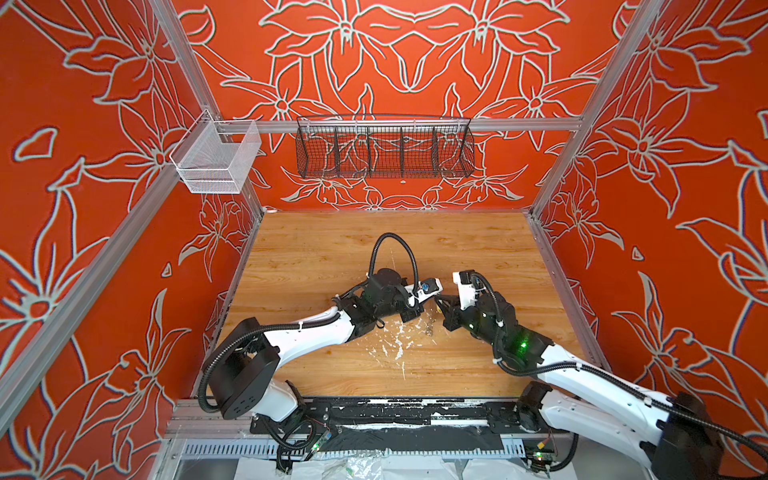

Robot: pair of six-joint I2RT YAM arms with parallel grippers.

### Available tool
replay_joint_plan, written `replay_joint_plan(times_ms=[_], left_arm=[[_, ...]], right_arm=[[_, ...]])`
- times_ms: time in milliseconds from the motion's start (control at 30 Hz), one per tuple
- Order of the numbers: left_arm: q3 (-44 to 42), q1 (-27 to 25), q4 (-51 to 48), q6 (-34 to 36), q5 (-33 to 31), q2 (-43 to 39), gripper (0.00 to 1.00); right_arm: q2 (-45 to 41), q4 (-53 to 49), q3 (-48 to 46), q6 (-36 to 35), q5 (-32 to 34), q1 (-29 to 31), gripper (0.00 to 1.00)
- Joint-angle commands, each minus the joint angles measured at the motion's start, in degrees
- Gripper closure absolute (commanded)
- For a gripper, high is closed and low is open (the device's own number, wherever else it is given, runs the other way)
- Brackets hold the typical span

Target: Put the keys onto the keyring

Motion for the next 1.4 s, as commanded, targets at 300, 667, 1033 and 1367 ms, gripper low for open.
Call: replay_joint_plan(times_ms=[300, 667, 1033, 1367], left_arm=[[-5.3, 1.4, 10.5, -4.4, -7.9, -3.8, 0.60], [-10.0, 4.3, 16.2, -10.0, -8.9, -8.2, 0.47], [-18.1, 12.6, 25.0, -25.4, -18.0, -14.4, 0.36], [-21.8, 16.0, 25.3, -30.0, -20.5, -20.5, 0.31]], right_arm=[[0.4, -3.4, 4.4, -0.5, 1.9, 0.5, 1.00], [3.1, -10.7, 8.2, -1.7, 6.0, 0.1, 1.00], [11.6, -23.6, 19.2, -5.7, 4.5, 0.1, 1.00], [23.0, -47.8, 41.5, -16.9, -1.3, 0.6, 1.00]])
